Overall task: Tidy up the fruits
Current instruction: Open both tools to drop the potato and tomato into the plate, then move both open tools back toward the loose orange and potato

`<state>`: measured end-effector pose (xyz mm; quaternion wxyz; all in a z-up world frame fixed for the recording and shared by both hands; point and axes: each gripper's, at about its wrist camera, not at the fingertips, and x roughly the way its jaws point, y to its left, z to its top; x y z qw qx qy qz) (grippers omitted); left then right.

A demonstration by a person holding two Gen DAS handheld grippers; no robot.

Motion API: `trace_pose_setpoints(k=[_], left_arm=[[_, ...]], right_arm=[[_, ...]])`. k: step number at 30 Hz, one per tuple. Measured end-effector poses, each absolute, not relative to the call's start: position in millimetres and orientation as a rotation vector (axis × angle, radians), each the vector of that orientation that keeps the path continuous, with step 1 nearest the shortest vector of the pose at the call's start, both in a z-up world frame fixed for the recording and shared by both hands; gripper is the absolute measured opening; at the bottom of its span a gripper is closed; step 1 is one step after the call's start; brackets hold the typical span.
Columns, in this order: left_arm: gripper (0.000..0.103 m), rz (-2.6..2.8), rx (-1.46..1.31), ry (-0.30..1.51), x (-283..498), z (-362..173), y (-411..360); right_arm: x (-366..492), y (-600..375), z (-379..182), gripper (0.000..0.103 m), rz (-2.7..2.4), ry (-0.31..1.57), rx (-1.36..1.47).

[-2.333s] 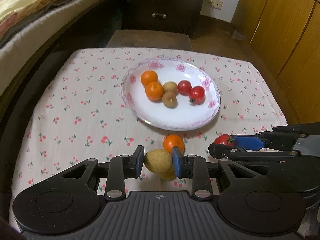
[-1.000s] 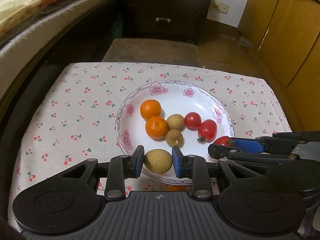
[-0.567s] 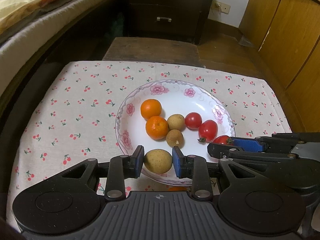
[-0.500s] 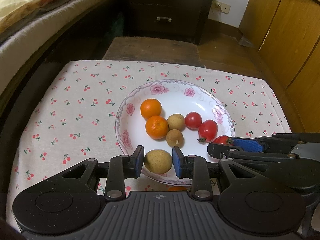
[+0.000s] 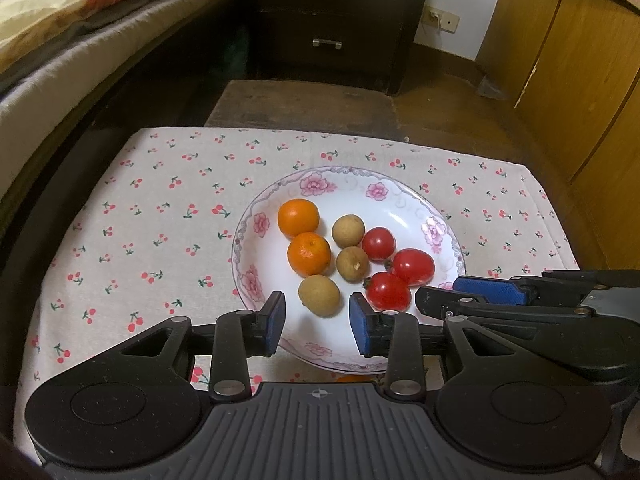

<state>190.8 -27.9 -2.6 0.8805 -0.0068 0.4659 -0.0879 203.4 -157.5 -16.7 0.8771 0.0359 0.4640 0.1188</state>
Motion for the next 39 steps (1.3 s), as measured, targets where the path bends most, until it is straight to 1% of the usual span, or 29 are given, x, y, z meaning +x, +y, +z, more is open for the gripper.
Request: trace_pose_setpoints(k=[17,39], left_arm=[[0.050,-0.193,-0.009,0.956,179,4,-27],[0.050,-0.206,-0.006,0.953,155,8,-21]], right_arm=[[192,-158,-9,0.031,0.236,0.961,0.072],[166,-152,-4,0.031,0.237,0.965,0.070]])
